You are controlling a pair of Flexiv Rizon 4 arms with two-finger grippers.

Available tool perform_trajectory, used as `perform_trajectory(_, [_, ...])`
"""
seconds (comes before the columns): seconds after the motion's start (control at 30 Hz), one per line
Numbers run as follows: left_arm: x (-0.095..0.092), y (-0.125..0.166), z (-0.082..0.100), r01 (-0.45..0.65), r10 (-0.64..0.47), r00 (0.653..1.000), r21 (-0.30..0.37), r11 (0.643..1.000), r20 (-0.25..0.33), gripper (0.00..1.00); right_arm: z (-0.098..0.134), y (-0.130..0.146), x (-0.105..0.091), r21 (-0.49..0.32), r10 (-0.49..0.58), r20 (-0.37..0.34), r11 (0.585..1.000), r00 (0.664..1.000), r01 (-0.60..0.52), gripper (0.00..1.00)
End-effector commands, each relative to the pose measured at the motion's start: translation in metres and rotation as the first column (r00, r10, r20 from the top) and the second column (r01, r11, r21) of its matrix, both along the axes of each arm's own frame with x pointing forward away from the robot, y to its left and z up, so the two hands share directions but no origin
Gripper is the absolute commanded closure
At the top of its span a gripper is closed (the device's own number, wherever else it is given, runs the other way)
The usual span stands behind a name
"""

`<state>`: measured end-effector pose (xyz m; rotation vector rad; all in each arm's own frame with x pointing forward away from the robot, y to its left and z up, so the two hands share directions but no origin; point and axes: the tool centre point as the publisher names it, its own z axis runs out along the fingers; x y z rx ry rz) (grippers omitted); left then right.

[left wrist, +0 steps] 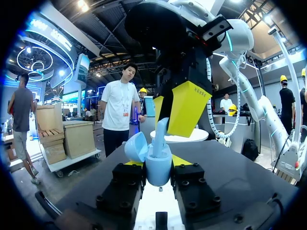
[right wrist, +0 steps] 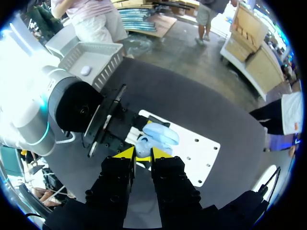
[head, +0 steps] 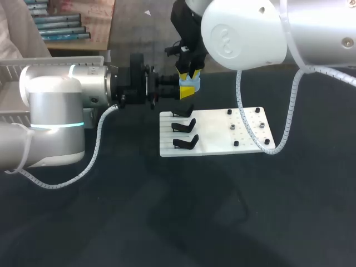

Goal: Pick up each earbud case from the left stands, insert the matching earbuds, close the lid, and place the case in the box.

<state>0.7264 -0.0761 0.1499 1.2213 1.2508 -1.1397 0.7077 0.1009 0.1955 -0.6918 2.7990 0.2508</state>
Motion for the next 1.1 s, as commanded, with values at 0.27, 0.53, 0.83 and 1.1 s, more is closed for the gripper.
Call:
perform_trajectory(0.27, [-0.002,-0.0006,-0.0006,-0.008,0.008,1.0,-0.005,1.0,0.006,1.0,-0.0015,0.0019,0.0033,-0.008,0.003,-0.009,1.0,1.0,-0.003,1.0])
perform_trajectory(0.53, [-0.002,-0.0006,-0.0006,-0.008,0.008,1.0,-0.005,1.0,0.006,1.0,-0.0019,0.0034,0.0048,-0.023,0.01,-0.015,1.0,1.0,-0.01,1.0])
perform_trajectory(0.83, [-0.002,-0.0006,-0.0006,-0.008,0.008,1.0,-0.005,1.0,0.006,1.0,-0.0035,0.0042,0.0062,-0.042,0.012,-0.025,0.999,1.0,-0.013,1.0])
perform_trajectory(1.1, [-0.002,-0.0006,-0.0006,-0.008,0.008,1.0,-0.005,1.0,0.006,1.0,-0.0046,0.005,0.0072,-0.054,0.014,-0.03,0.998,0.999,-0.015,1.0])
